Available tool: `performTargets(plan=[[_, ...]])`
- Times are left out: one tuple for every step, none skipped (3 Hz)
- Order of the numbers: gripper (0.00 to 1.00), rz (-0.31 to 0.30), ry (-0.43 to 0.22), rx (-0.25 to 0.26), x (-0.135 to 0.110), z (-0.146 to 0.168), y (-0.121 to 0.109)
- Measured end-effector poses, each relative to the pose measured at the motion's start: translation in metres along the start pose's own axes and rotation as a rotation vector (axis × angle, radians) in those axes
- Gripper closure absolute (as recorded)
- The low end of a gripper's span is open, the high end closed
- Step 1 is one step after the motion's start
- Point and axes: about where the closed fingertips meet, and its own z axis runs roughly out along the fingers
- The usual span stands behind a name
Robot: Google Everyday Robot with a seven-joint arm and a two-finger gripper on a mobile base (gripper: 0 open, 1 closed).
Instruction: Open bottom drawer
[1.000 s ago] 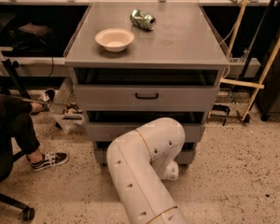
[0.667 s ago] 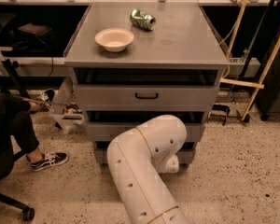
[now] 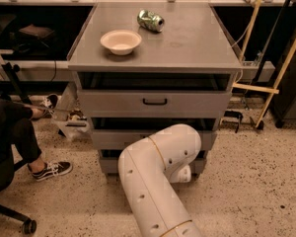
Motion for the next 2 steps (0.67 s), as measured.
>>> performTargets(plan=[[0.00, 0.105, 0.013, -0.113, 0.033, 0.018, 0.024], [0.00, 0.169, 0.003, -0.169, 0.048, 0.021, 0.013]])
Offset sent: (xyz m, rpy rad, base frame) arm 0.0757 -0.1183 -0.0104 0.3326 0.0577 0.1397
